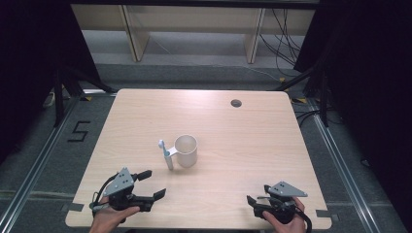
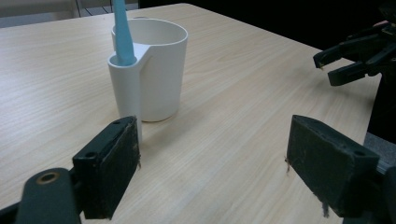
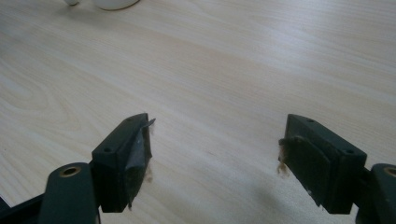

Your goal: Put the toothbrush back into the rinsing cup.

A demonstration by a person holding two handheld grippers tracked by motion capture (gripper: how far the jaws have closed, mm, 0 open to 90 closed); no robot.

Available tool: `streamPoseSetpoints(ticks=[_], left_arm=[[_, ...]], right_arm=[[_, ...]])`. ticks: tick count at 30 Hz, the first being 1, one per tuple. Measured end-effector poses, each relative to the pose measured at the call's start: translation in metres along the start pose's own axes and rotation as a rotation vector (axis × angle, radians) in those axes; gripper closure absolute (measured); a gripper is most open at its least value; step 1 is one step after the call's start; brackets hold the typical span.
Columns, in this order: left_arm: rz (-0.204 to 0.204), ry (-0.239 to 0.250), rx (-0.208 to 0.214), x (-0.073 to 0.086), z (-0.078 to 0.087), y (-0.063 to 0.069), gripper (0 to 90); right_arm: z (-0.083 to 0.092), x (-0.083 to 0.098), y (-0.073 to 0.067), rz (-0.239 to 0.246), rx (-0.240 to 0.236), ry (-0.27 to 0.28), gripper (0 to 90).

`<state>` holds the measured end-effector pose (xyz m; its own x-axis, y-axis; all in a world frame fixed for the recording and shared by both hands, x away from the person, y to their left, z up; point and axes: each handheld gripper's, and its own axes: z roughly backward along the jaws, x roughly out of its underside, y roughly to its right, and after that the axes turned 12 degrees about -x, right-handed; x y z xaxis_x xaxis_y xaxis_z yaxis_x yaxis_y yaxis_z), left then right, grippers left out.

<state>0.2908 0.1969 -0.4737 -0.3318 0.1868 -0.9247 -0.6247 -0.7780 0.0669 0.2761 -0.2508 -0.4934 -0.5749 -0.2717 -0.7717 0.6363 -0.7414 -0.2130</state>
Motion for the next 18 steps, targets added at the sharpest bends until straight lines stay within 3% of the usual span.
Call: streamPoseSetpoints(ticks=[9,18], left_arm=[[-0.002,-0.023,0.023,0.006,0.006,0.01,15.9],[-0.018,-0.054,0.001,0.014,0.015,0.012,15.7]], right_arm=[[0.0,0.0,0.0,0.001,0.005,0.003,24.5],[0.0,0.0,0.0,0.001,0.006,0.004,24.5]])
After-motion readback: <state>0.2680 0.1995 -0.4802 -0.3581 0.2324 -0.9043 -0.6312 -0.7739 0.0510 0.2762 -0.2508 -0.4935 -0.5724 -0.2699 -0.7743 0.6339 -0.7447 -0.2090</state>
